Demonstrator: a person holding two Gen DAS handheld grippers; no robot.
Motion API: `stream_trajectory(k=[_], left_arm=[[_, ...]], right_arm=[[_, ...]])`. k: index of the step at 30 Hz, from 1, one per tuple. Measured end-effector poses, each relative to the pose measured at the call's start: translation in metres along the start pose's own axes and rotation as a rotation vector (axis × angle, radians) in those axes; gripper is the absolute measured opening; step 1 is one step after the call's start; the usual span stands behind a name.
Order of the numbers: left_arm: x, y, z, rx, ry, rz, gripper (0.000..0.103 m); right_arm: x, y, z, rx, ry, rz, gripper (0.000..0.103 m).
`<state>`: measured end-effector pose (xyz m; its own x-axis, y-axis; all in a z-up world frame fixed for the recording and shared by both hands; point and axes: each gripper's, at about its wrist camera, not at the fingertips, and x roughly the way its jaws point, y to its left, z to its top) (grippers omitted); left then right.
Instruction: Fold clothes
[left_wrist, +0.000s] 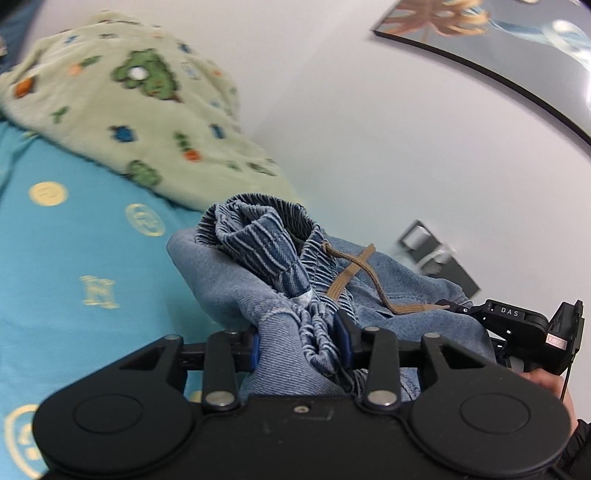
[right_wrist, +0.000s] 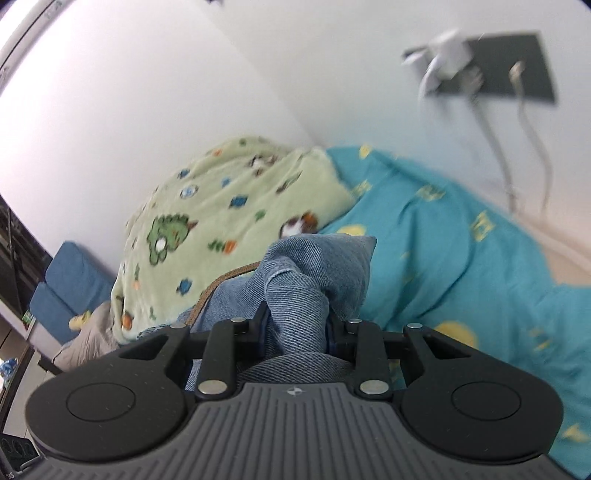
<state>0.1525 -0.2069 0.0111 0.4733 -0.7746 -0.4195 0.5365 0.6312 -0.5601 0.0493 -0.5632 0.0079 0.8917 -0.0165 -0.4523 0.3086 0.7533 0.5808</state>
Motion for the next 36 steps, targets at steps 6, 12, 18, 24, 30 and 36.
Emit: stream_trajectory(k=[6, 12, 18, 24, 30, 36], left_arm=[[0.041, -0.061, -0.004, 0.035, 0.026, -0.075, 0.035], [0.093, -0.111, -0.019, 0.076, 0.078, -0.135, 0.035], [0.140, -0.135, -0.040, 0.095, 0.121, -0.177, 0.035], [0.175, -0.139, -0.069, 0.155, 0.161, -0.184, 0.036], [0.204, -0.123, -0.098, 0.163, 0.216, -0.161, 0.036], [0.209, -0.118, -0.119, 0.214, 0.217, -0.142, 0.037]], right_arm=[[-0.048, -0.043, 0.034, -0.007, -0.064, -0.041, 0.029], [-0.087, -0.101, 0.054, -0.002, -0.117, -0.096, 0.030], [-0.113, -0.147, 0.046, -0.037, -0.209, -0.141, 0.030], [-0.110, -0.190, 0.026, -0.021, -0.211, -0.171, 0.030], [-0.097, -0.224, -0.003, -0.030, -0.184, -0.209, 0.030], [-0.082, -0.252, -0.037, 0.023, -0.135, -0.253, 0.030]])
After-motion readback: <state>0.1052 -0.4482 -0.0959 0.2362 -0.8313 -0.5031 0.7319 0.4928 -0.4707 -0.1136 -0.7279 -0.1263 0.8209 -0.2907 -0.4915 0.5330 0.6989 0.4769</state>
